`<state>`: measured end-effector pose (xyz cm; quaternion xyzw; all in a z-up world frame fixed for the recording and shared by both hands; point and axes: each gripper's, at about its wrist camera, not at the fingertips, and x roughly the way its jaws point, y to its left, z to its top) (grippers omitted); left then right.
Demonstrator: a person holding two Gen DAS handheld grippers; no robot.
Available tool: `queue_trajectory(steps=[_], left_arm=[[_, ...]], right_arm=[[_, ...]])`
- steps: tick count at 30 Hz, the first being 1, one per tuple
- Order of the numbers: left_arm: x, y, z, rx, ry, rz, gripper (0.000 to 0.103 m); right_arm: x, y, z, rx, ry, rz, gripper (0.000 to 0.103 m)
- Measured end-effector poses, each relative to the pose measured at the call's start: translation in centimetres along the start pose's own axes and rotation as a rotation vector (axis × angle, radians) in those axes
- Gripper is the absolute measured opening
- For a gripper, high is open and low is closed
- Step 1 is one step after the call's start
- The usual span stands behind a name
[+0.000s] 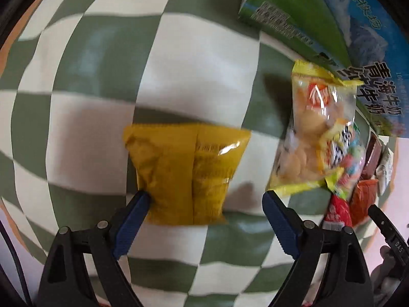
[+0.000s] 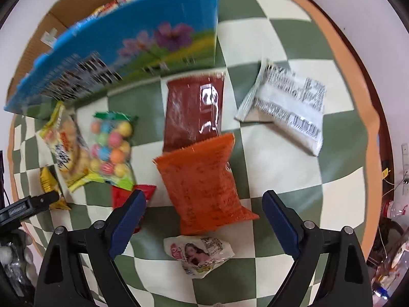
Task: Organize snacks
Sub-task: 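Grasp the yellow chip bag with left tool while right tool grasps orange pack, then carry both bags into the box and open both tools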
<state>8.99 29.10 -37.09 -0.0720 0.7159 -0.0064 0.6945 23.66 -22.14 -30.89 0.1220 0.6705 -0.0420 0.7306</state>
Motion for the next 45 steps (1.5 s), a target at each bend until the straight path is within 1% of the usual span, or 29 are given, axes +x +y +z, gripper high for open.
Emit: queue_trajectory(steps=[2,3,4,5,6,7,8,10,13,15,20,22,24,25,27,28,29,33,35,38,40,41,42,43,45], left_arm=[[0.0,-0.3,0.3,0.008,-0.023,-0.003,0.09],[-0.2,-0.5,0.4,0.014,-0.043,0.008,0.085],[-0.2,-0.6,0.5,0.02,-0.05,0.02,0.077],[-0.3,-0.7,0.5,0.027,-0.053,0.027,0.072],[-0.3,-0.9,0.4,0.038,-0.058,0.039,0.062],[-0.4,-1.0,0.3,0.045,-0.062,0.047,0.056],[-0.5,-1.0,0.2,0.049,-0.065,0.05,0.053],[-0.8,-1.2,-0.3,0.051,-0.067,0.044,0.052],[-0.7,-1.3,-1.8,0.055,-0.047,0.032,0.052],[-0.4,-1.5,-3.6,0.067,-0.025,0.024,0.052],[0.7,-2.1,-8.1,0.093,0.038,0.009,0.052],[1.6,-2.5,-9.2,0.11,0.059,0.025,0.052],[2.4,-3.0,-9.5,0.127,0.067,0.05,0.055],[2.6,-3.2,-9.6,0.133,0.064,0.059,0.057],[2.9,-3.7,-9.5,0.142,0.065,0.082,0.057],[3.2,-4.0,-8.4,0.146,0.065,0.09,0.058],[3.1,-4.3,-8.3,0.154,0.063,0.1,0.058],[3.0,-5.1,-7.2,0.157,0.044,0.107,0.058],[3.2,-6.1,-8.1,0.159,0.039,0.109,0.057],[2.8,-4.2,-8.4,0.146,0.031,0.103,0.056],[2.6,-3.7,-8.7,0.14,0.023,0.105,0.051],[2.2,-3.5,-8.8,0.138,0.022,0.1,0.051],[1.9,-3.3,-8.8,0.135,0.02,0.094,0.05],[1.5,-3.3,-8.8,0.135,0.019,0.087,0.05],[0.8,-3.2,-9.0,0.131,0.018,0.069,0.048]], right_arm=[[1.1,-0.1,0.1,-0.011,0.02,-0.014,0.094],[1.6,-0.2,0.2,-0.011,0.031,-0.018,0.094],[2.0,-0.2,0.3,-0.013,0.043,-0.017,0.094],[2.5,-0.2,0.3,-0.018,0.056,-0.016,0.094],[2.9,-0.2,0.4,-0.02,0.066,-0.019,0.094],[3.2,-0.3,0.4,-0.021,0.072,-0.022,0.091],[3.6,-0.4,0.2,-0.024,0.083,-0.025,0.081],[4.2,-0.6,0.0,-0.018,0.104,-0.019,0.07],[4.1,-1.2,-0.7,-0.012,0.108,-0.011,0.063],[3.9,-1.8,-1.6,0.0,0.129,0.005,0.059],[3.4,-3.8,-5.3,0.019,0.191,0.036,0.057],[3.5,-4.6,-6.9,0.012,0.213,0.036,0.057],[3.7,-4.9,-7.7,-0.001,0.214,0.024,0.057],[3.8,-5.0,-8.0,-0.006,0.212,0.014,0.059],[4.5,-4.9,-8.3,-0.002,0.22,0.004,0.062],[4.9,-5.0,-8.5,0.003,0.222,0.003,0.065],[5.2,-5.1,-8.3,0.009,0.223,-0.002,0.066],[5.7,-5.6,-8.2,0.022,0.212,-0.021,0.066],[5.8,-5.8,-8.6,0.016,0.208,-0.027,0.066],[5.5,-5.5,-8.8,0.017,0.206,-0.031,0.066],[5.4,-5.4,-8.7,0.024,0.201,-0.035,0.065],[6.0,-3.5,-8.0,0.023,0.197,-0.041,0.065],[6.5,-2.4,-7.8,0.021,0.192,-0.048,0.062],[6.4,-2.2,-7.8,0.018,0.184,-0.055,0.059],[5.4,-1.7,-7.3,0.015,0.171,-0.054,0.055]])
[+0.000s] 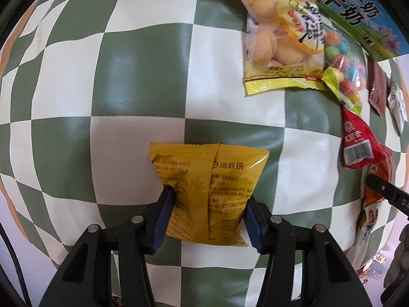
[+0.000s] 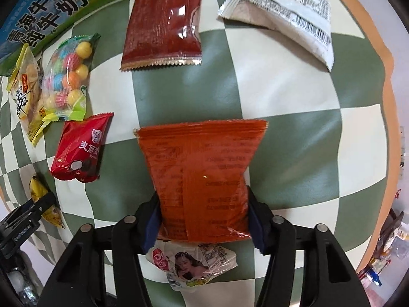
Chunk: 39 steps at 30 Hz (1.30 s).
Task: Organize snacks
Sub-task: 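Carry both bags into the box and open both tools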
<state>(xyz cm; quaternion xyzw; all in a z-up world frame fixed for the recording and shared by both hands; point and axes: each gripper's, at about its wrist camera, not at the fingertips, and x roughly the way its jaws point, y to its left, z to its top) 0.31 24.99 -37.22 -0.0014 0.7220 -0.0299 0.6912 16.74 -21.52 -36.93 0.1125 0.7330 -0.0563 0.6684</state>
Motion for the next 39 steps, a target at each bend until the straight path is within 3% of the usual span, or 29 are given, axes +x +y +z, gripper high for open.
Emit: queue_trajectory(steps=[8,16,21,25,29,34,39], left_arm=[[-4.7,-0.9,-0.7,0.017,-0.044,-0.066,0.047],[-13.4,-2.7,0.9,0.025,-0.149,-0.225,0.047],[-20.9,-3.6,5.9,0.07,-0.261,-0.31,0.047],[-24.1,-4.9,11.4,0.102,-0.341,-0.271,0.047],[-23.3,-5.9,16.9,0.104,-0.335,-0.198,0.047],[-18.7,-5.1,22.7,0.066,-0.218,-0.146,0.047],[-14.6,-4.6,24.8,0.045,-0.141,-0.101,0.047]], right_arm=[[-3.7,0.0,-0.8,0.006,-0.037,0.081,0.052],[-10.4,1.8,0.1,-0.031,-0.132,0.192,0.052],[-16.6,3.0,3.1,-0.054,-0.223,0.292,0.052],[-21.0,4.3,7.8,-0.071,-0.295,0.342,0.052],[-23.5,5.9,14.1,-0.097,-0.362,0.307,0.052],[-21.6,8.2,19.6,-0.104,-0.311,0.304,0.052],[-17.5,9.7,22.5,-0.091,-0.222,0.304,0.052]])
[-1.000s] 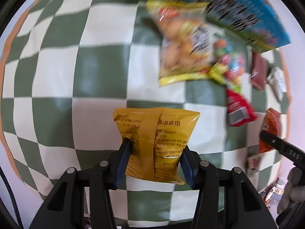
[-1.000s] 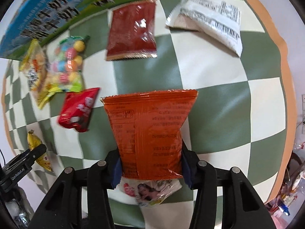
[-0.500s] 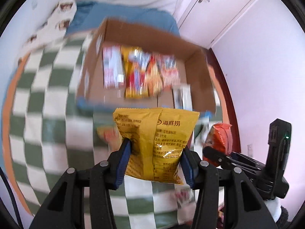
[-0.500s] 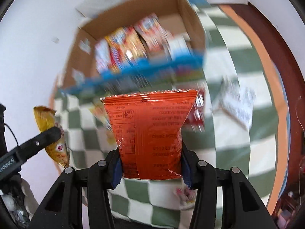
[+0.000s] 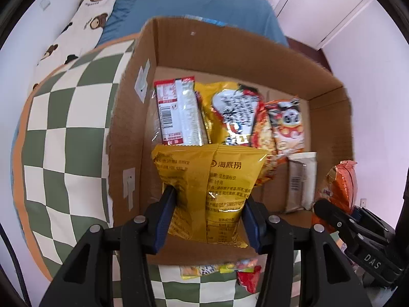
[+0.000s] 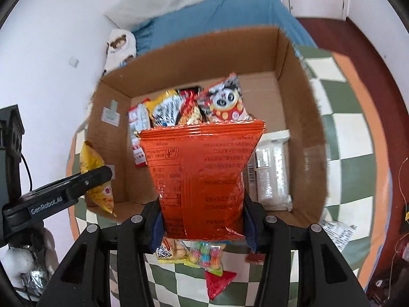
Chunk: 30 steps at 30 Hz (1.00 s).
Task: Organize snacks
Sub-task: 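Carry both bags into the box and open both tools, then move both tools back toward the remaining snacks on the mat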
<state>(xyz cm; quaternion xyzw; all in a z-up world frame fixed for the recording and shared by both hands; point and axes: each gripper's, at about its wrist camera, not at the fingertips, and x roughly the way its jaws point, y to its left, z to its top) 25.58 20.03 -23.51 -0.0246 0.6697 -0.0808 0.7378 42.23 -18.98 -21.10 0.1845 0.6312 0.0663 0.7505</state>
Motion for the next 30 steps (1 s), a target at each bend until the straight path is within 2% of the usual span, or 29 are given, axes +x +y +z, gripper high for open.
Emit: queue_trajectory(steps=[3,5,6,7,8,10,15,20,26,30], left_arm=[[1.1,0.0,0.4,0.002,0.032,0.011,0.048],[2.0,0.1,0.9,-0.006,0.076,0.004,0.055],[2.5,0.2,1.0,-0.016,0.093,-0.013,0.063],[2.4,0.2,0.9,-0.021,0.09,-0.021,0.069],[2.5,0.3,0.9,-0.026,0.08,-0.018,0.073],[2.5,0.2,0.9,-0.024,0.069,-0.007,0.086],[1.5,-0.3,0.4,0.003,0.023,0.03,0.1],[-0.6,-0.8,-0.9,0.009,-0.052,0.045,0.103],[-5.1,-2.2,-4.7,0.049,-0.221,0.088,0.103],[-7.6,-3.1,-6.9,0.066,-0.304,0.101,0.103]], right_arm=[[1.6,0.0,0.4,0.006,0.026,-0.003,0.052],[2.4,0.0,0.9,0.008,0.05,0.005,0.053],[2.7,0.1,1.1,0.004,0.065,0.007,0.053],[3.3,0.2,1.4,0.003,0.091,-0.001,0.059],[3.6,0.4,1.5,0.003,0.115,-0.013,0.075],[3.9,0.6,1.6,-0.002,0.133,-0.023,0.092],[3.0,0.9,1.5,-0.031,0.096,-0.072,0.093],[1.1,0.6,0.6,-0.044,0.017,-0.129,0.095],[-3.0,0.9,-1.7,-0.082,-0.115,-0.201,0.098],[-6.0,1.4,-3.6,-0.109,-0.202,-0.228,0.099]])
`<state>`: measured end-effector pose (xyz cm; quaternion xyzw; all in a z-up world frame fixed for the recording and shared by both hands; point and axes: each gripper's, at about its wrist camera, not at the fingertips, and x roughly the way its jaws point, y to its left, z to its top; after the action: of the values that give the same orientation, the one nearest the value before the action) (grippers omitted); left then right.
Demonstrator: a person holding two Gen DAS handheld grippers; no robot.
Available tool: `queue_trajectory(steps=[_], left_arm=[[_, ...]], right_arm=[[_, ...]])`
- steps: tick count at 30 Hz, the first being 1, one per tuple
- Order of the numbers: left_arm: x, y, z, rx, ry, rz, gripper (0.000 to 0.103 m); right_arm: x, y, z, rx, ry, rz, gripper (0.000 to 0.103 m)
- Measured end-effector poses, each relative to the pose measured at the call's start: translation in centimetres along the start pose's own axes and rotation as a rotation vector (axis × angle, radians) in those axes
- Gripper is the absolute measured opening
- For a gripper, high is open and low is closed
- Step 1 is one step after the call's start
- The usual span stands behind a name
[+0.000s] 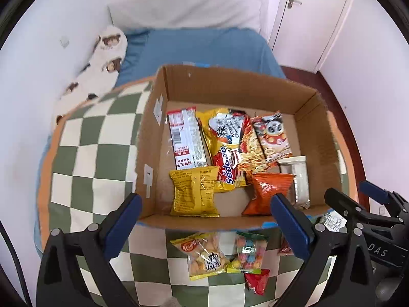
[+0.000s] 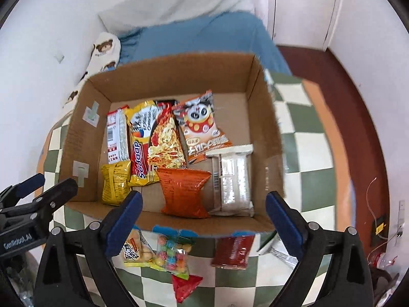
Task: Organize snacks
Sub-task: 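Move both tools back toward the remaining snacks on the mat, then grasp the yellow puffed-snack bag with left tool while right tool grasps dark red pack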
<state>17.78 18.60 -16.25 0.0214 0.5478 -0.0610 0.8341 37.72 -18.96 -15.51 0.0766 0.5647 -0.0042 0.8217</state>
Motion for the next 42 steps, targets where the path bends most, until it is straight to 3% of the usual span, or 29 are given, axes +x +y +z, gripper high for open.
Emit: queue_trajectory(steps=[5,11,16,22,30,32,34,36,39,42], left_arm=[[-3.6,-0.8,-2.0,0.004,-0.068,-0.005,0.103],[-5.9,-1.2,-4.8,0.009,-0.097,-0.008,0.103],[-3.2,0.0,-8.3,-0.019,0.017,-0.02,0.103],[5.9,2.0,-12.0,-0.106,0.267,-0.036,0.102],[13.7,2.1,-12.8,-0.233,0.398,-0.108,0.102],[14.6,1.9,-12.6,-0.252,0.387,-0.117,0.099],[15.1,1.6,-12.5,-0.264,0.364,-0.112,0.07],[15.5,1.4,-12.7,-0.254,0.354,-0.081,0.056],[15.4,1.2,-13.3,-0.223,0.342,-0.074,0.054],[14.8,1.2,-14.7,-0.188,0.358,-0.057,0.054]], right_arm=[[-4.1,0.4,-2.1,-0.023,-0.089,-0.037,0.099],[-6.6,0.1,-5.4,0.026,-0.078,0.029,0.099],[-5.8,-1.2,-8.8,0.085,-0.007,0.084,0.099],[-0.1,-4.5,-12.1,0.195,0.131,0.106,0.099],[6.8,-6.9,-12.4,0.271,0.206,0.086,0.099],[8.4,-7.2,-12.2,0.293,0.212,0.088,0.095],[9.5,-7.2,-12.0,0.299,0.216,0.087,0.093],[10.9,-7.0,-11.5,0.299,0.227,0.077,0.091],[13.3,-6.2,-11.2,0.275,0.262,0.057,0.084],[15.3,-6.0,-11.5,0.262,0.296,0.019,0.063]])
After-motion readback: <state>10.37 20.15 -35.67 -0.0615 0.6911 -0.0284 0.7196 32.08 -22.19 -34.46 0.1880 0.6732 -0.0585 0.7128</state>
